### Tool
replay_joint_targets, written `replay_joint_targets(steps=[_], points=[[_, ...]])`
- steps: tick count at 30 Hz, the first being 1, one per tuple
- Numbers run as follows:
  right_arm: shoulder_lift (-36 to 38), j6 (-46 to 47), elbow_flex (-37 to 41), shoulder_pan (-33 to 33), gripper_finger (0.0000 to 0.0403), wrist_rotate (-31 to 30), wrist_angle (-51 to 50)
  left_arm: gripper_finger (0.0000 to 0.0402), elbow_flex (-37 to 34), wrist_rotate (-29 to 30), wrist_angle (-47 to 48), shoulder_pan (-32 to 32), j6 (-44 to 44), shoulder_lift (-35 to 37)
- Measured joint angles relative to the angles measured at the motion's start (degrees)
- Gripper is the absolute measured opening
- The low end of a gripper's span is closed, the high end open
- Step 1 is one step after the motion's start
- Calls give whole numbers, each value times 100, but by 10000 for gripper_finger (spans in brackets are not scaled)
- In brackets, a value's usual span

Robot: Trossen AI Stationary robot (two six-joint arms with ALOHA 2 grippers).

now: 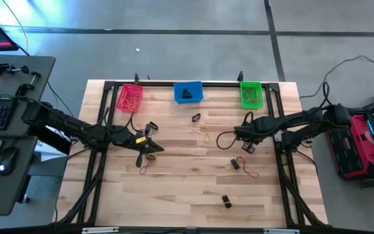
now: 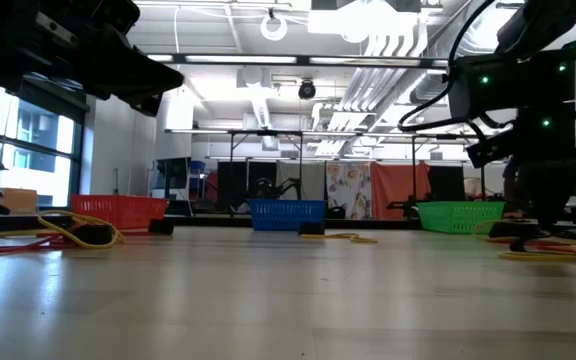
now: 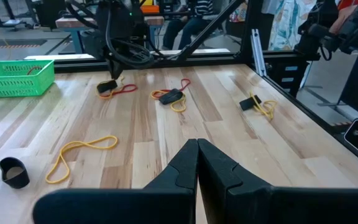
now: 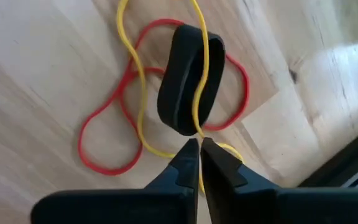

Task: Sort rubber bands into baskets
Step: Put the yellow rubber band into the red bin

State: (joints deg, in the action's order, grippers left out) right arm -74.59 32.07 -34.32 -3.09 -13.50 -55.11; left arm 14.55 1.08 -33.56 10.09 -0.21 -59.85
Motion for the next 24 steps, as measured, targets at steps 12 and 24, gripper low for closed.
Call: replay_joint_targets(steps=[12, 24], points=[[2, -57, -421, 444, 4, -345, -317, 0, 0, 0, 15, 0, 38, 0], [0, -63, -412, 422, 111, -350, -544, 0, 0, 0, -17, 3, 91, 1]])
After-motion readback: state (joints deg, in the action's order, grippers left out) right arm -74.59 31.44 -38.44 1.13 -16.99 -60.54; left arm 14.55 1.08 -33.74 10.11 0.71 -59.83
